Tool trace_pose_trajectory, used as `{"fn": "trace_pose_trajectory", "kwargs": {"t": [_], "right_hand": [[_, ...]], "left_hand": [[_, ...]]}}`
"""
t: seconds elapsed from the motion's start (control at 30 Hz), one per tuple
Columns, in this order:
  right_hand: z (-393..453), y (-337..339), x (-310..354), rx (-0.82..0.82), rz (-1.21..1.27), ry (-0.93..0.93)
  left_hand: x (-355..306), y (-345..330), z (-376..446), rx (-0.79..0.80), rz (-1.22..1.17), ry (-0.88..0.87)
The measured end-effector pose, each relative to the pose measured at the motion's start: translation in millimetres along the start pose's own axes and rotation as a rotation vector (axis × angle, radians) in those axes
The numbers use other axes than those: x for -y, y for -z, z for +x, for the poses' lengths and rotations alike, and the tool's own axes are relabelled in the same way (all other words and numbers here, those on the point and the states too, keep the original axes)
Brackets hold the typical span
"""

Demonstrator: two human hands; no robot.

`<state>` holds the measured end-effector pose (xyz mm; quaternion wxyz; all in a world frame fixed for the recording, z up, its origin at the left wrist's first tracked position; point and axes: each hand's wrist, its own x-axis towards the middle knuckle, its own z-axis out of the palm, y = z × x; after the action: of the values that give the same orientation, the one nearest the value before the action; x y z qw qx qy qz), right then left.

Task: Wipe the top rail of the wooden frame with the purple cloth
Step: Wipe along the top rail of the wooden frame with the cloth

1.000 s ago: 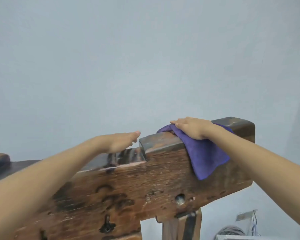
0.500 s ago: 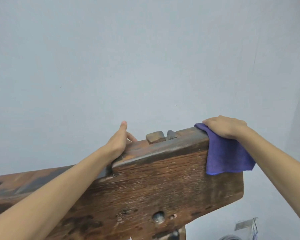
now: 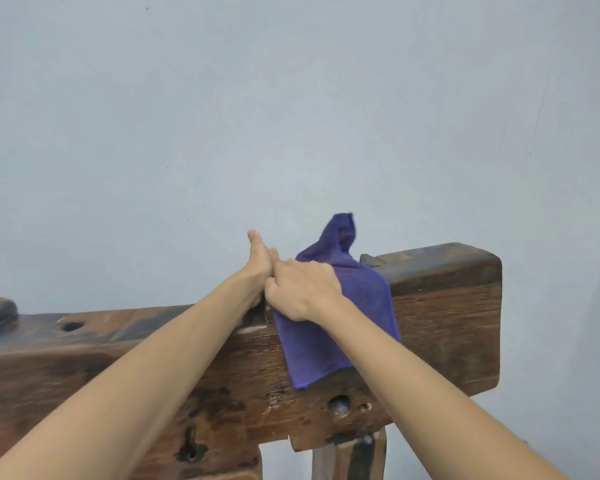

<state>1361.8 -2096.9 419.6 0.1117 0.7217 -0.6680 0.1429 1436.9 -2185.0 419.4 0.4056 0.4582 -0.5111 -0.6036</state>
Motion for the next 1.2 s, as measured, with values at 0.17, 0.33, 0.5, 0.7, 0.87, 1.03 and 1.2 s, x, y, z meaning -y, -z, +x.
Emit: {"fn": "trace_pose_trajectory", "kwargs": {"t": [0.17,0.33,0.5,0.7,0.87,1.03,1.2], "right_hand": [[-20,0,2,-0.002,0.133,0.212],[-37,3,-54,-0.173,-0.072,0.089],[-9,34,-131,0.087,-0.062,-0.221],[30,57,-262,0.224,-0.017,-0.625],[32,54,-271,0.249,0.002,-0.679],[-1,59,-219,0.253,0.009,-0.389],[-55,41,-173,-0.026,-0.026,-0.128]], "left_hand": [[15,59,-15,0.014,0.368,-0.134],[33,74,-13,-0.085,1.211,-0.171],[34,77,-12,-0.111,1.272,-0.163],[34,75,-13,-0.106,1.336,-0.208],[35,75,-1,-0.12,1.363,-0.217],[31,73,7,-0.052,1.347,-0.088],[26,65,1,-0.045,1.351,-0.02]]}}
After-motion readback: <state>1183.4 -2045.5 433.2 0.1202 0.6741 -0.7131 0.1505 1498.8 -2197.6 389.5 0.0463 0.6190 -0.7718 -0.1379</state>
